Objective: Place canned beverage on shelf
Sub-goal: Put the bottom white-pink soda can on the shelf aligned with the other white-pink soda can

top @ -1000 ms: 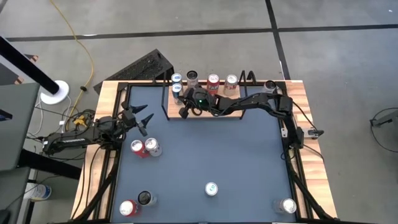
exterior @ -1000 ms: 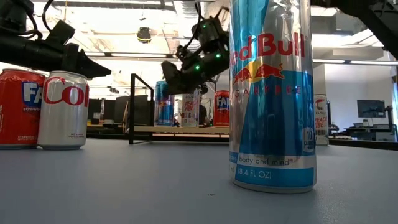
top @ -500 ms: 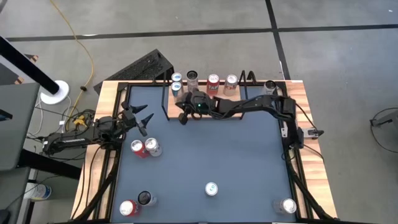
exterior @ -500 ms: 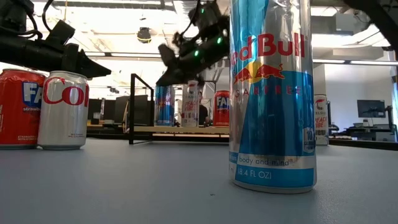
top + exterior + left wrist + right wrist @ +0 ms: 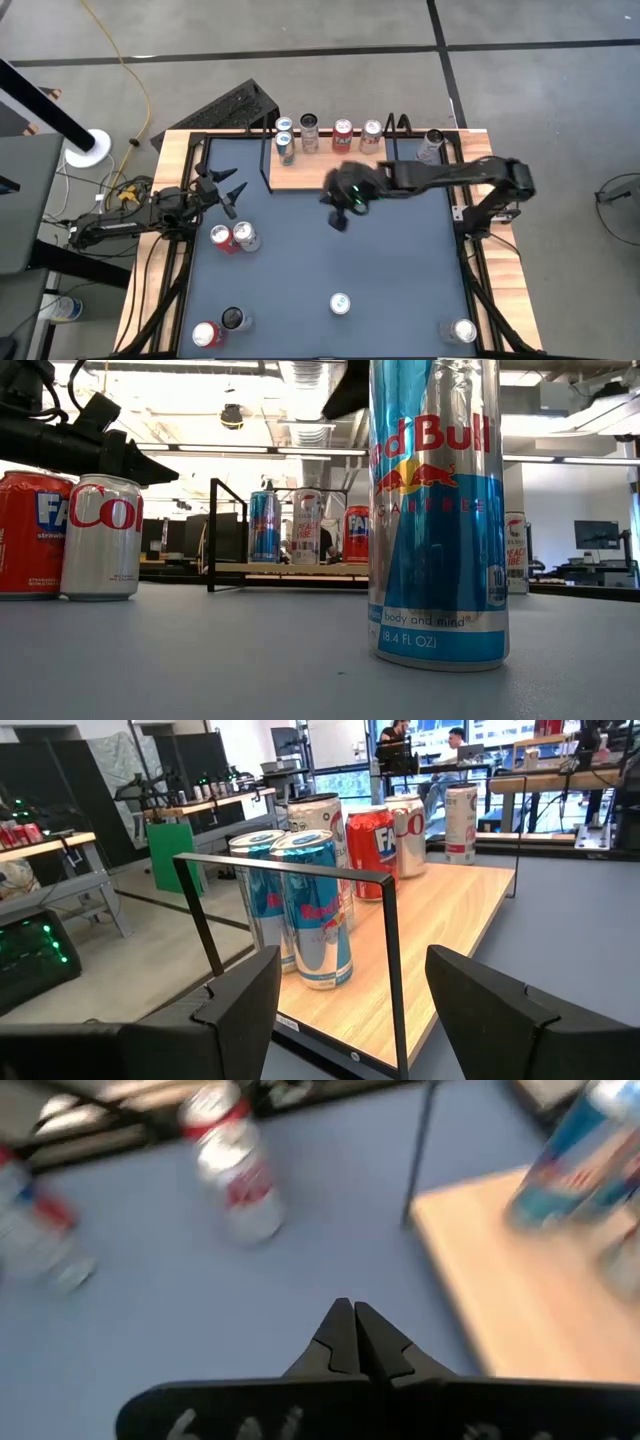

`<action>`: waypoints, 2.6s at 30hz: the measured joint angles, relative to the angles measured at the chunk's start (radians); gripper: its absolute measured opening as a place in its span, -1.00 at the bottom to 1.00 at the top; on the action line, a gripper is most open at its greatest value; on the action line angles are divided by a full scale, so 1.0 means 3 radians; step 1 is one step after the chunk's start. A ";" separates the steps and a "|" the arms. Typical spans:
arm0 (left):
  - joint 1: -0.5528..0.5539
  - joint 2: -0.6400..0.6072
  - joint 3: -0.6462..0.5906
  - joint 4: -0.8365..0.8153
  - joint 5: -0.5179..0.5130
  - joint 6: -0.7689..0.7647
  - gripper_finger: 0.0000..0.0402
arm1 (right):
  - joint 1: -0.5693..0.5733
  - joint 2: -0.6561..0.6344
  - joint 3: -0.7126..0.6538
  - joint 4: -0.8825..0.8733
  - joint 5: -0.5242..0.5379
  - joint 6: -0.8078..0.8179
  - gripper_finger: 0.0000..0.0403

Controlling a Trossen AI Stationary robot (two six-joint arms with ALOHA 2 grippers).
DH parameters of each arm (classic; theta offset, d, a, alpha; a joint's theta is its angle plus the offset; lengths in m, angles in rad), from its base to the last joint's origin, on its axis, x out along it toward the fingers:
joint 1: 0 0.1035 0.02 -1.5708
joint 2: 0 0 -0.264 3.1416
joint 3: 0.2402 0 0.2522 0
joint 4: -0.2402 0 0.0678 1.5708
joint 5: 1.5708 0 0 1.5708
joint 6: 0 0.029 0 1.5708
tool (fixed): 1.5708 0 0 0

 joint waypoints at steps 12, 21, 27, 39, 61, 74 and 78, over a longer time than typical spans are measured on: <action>0.0000 0.0000 0.0001 -0.0001 0.0001 0.0000 0.20 | 0.1522 -0.0400 0.0000 -0.0843 0.0123 0.1098 -1.00; 0.0000 0.0000 0.0000 0.0000 0.0001 0.0000 0.20 | 0.2206 -0.0404 -0.0001 -0.1290 0.0525 0.2510 -1.00; 0.0000 0.0000 0.0001 -0.0001 0.0001 0.0000 0.20 | 0.2043 -0.0549 -0.0001 -0.2692 0.1795 0.3217 -1.00; 0.0000 0.0000 0.0000 0.0001 0.0001 0.0000 0.20 | -0.0031 -0.1489 -0.0336 -0.3238 0.2303 0.2846 -1.00; 0.0001 0.0000 0.0001 -0.0001 0.0001 0.0000 0.20 | -0.1667 -0.1573 -0.0819 -0.0704 -0.0459 -0.0312 -1.00; 0.0000 0.0000 0.0001 -0.0001 0.0001 0.0000 0.20 | 0.0237 -0.0872 -0.1442 0.2192 -0.0613 -0.0400 -1.00; 0.0001 0.0000 0.0001 0.0001 0.0002 0.0000 0.20 | 0.0486 -0.0283 -0.1435 0.3295 -0.0673 -0.0487 -1.00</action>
